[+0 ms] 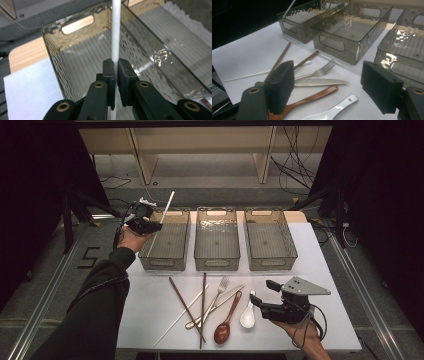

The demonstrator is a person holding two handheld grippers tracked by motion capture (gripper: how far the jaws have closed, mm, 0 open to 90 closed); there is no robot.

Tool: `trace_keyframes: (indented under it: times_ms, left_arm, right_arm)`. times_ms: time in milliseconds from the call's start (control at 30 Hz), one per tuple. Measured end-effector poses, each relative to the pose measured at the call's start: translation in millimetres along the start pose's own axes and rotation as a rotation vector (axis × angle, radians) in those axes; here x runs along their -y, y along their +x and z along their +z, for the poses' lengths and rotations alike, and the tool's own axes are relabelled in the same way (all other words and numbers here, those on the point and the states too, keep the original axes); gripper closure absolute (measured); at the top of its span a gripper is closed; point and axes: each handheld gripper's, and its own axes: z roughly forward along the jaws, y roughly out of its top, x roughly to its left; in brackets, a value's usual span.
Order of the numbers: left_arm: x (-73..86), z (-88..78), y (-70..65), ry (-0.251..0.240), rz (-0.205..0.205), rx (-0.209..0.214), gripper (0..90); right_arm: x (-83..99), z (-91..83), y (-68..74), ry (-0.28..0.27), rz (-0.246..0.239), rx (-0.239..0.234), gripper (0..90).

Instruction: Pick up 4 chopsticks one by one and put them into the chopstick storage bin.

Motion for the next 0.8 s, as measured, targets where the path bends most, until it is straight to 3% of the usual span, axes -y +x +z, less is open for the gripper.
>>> trace_keyframes:
  times_ms: [533, 633, 667, 733, 800]
  left_arm:
    - [11.9, 20.6, 3.7, 0.063, -0.006, -0.034, 82.4]
    - [13.9, 22.6, 4.3, 0.085, -0.018, -0.036, 69.7]
    - [14.2, 22.5, 4.3, 0.084, -0.031, -0.037, 69.7]
    - [13.9, 19.8, 4.0, 0.086, -0.054, -0.031, 56.6]
    - [13.5, 14.6, 2.3, 0.076, -0.078, -0.013, 53.1]
  right_arm:
    - [-0.1, -0.1, 0.6, -0.003, -0.003, -0.003, 28.1]
    - [0.0, -0.1, 0.6, -0.003, -0.003, -0.003, 28.1]
    - [0.0, -0.1, 0.6, -0.003, -0.003, -0.003, 28.1]
    - [-0.1, -0.2, 0.7, -0.003, -0.002, -0.003, 28.1]
    - [-0.1, -0.2, 0.7, -0.003, -0.003, -0.003, 28.1]
